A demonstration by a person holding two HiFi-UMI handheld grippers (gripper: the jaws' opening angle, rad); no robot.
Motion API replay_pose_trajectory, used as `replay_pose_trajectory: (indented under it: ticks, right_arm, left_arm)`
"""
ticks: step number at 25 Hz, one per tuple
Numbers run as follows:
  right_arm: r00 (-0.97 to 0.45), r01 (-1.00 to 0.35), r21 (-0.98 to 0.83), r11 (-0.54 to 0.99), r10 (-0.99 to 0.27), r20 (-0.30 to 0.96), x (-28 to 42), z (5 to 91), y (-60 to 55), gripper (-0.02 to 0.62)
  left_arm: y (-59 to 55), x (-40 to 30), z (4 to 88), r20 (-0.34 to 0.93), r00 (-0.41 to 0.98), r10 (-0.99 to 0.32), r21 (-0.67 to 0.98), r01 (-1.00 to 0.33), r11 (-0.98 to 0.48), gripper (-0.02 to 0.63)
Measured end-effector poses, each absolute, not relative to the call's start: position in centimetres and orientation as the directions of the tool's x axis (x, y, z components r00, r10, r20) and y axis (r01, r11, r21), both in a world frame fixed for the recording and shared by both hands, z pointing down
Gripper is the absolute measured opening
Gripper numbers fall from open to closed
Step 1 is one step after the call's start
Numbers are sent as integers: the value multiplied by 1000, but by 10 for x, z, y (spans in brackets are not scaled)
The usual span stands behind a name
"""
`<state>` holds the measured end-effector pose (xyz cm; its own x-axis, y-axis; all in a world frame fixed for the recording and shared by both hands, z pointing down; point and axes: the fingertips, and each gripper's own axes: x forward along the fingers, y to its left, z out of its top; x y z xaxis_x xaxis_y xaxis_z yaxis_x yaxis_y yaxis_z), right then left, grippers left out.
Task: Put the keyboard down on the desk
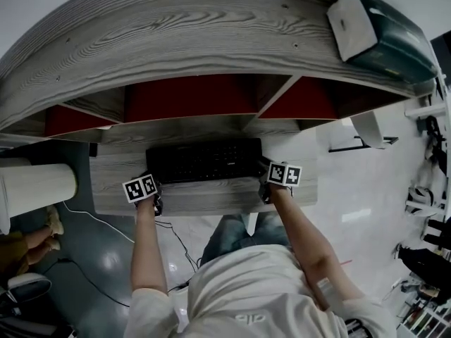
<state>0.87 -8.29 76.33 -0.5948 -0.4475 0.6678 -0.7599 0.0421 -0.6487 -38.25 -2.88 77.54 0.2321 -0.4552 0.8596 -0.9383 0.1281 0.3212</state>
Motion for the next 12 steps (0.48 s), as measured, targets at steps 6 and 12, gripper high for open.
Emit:
replay_pose_trajectory:
  ticks: [6,12]
  right_arm:
    - [-508,-847,-525,83,-421,752,11,767,-82,202]
    - [-404,-915,-364,174,-386,830,13,770,-84,216]
  left_arm:
    - [-27,-383,776,860,229,-456,319,-939,129,344]
    - [-28,-385,776,858,214,-467,308,-942,134,333]
